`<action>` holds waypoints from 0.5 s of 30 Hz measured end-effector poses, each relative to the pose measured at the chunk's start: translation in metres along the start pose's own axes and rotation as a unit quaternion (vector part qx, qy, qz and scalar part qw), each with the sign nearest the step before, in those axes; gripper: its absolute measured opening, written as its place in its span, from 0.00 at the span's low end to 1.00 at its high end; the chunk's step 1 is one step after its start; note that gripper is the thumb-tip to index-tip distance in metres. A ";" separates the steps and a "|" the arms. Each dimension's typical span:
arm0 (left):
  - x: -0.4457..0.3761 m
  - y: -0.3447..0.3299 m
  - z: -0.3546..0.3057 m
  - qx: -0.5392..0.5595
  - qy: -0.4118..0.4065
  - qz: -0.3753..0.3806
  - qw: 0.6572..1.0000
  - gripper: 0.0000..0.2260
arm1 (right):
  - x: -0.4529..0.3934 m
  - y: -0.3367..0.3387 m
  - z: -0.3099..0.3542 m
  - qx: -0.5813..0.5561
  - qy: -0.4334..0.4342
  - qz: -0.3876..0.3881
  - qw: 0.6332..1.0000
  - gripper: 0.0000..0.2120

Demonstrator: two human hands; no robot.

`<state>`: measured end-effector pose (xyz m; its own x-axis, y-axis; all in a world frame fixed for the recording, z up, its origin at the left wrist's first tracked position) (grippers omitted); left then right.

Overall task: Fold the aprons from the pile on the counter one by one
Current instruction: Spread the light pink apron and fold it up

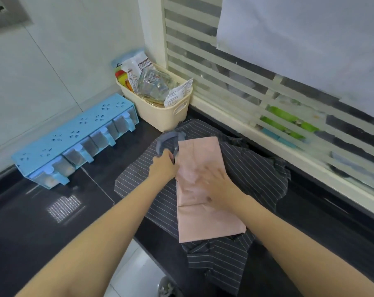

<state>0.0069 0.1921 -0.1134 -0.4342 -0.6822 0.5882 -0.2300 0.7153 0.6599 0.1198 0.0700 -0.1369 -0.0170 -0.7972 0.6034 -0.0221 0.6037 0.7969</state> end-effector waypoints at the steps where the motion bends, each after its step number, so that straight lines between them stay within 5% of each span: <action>1: 0.000 -0.007 0.004 -0.047 0.020 0.049 0.998 0.12 | 0.010 0.000 -0.006 -0.025 -0.041 -0.019 0.999 0.24; 5: 0.010 -0.022 0.003 -0.209 0.012 0.030 0.977 0.25 | 0.037 0.001 -0.018 0.028 -0.049 -0.161 0.985 0.18; 9: 0.024 -0.034 0.011 -0.307 -0.008 0.012 0.952 0.34 | 0.043 -0.019 -0.003 0.038 0.130 -0.006 0.991 0.26; 15: 0.025 -0.038 0.032 -0.368 -0.029 -0.039 0.928 0.35 | 0.041 -0.031 0.005 0.083 0.120 0.118 0.982 0.42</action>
<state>-0.0225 0.1531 -0.1387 -0.4924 -0.7026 0.5138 0.3863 0.3526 0.8523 0.1145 0.0187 -0.1368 0.1940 -0.6006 0.7756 -0.2093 0.7471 0.6309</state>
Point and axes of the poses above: each hand's wrist, its own x-axis away from the middle knuckle, its own y-axis out of the back of the hand, z = x × y, the point moved 2 cm from there along -x, towards the middle knuckle, and after that the axes turned 12 degrees about z, right-handed, at the moved point
